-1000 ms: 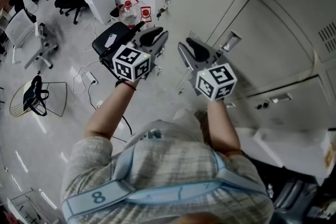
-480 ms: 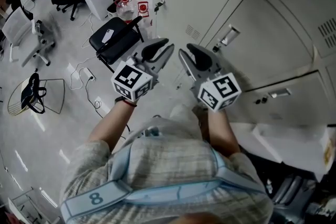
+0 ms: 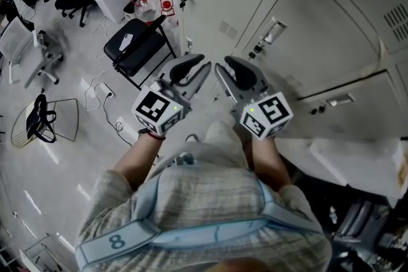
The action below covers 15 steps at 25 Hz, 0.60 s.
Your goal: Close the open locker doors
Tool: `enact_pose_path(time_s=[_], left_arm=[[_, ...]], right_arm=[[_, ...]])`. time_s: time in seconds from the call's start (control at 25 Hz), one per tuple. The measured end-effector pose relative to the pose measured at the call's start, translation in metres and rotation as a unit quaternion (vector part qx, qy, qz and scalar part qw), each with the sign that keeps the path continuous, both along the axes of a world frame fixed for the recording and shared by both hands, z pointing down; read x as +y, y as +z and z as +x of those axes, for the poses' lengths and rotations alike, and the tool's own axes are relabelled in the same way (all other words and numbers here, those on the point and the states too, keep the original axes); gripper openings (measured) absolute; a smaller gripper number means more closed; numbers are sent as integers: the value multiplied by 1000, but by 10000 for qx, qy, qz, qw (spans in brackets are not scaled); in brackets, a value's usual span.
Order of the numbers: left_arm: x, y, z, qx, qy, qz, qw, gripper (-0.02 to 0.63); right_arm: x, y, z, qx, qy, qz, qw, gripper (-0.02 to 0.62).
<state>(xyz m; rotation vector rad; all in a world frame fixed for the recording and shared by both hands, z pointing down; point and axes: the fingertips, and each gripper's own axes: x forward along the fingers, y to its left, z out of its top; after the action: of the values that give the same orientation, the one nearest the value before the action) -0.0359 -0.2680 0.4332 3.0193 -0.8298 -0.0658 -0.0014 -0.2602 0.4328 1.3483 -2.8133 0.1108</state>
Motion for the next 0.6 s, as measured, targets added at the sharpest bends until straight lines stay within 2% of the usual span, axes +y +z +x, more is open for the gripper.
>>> enact_pose_path(time_s=[0.32, 0.6], left_arm=[[20, 4, 20, -207, 109, 13, 9997, 86], [47, -3, 46, -187, 191, -41, 9996, 86]], right_arm=[[15, 2, 15, -59, 23, -47, 10000, 117], [45, -9, 40, -107, 73, 42, 9999, 117]])
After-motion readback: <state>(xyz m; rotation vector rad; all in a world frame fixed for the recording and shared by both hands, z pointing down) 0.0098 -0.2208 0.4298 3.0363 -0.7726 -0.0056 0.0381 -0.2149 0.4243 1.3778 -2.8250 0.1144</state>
